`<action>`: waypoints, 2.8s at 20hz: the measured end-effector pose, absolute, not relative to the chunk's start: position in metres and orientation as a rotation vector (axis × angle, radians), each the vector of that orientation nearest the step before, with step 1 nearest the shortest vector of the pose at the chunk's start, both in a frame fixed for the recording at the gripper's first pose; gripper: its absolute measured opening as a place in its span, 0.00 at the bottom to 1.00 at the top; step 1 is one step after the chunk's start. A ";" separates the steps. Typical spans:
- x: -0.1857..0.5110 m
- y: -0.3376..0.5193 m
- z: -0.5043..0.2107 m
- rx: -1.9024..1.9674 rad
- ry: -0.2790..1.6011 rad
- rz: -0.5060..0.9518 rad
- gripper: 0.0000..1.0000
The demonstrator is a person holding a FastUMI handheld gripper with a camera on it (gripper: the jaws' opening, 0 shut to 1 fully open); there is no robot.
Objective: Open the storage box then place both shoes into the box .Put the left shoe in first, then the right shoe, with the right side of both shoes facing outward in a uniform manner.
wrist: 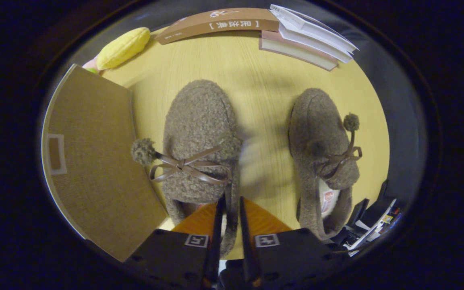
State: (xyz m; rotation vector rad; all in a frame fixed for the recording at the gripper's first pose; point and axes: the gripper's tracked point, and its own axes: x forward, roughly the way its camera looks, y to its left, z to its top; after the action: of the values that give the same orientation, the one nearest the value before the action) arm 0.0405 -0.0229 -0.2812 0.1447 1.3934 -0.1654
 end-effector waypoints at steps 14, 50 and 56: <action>0.036 -0.028 -0.271 0.172 1.383 -0.185 0.04; 0.077 0.183 -0.147 -0.068 1.241 0.074 0.04; 0.089 0.219 -0.209 -0.031 1.317 0.168 0.04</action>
State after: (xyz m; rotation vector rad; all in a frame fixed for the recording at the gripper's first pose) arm 0.0892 0.2186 -0.2092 -0.0309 1.3168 0.1683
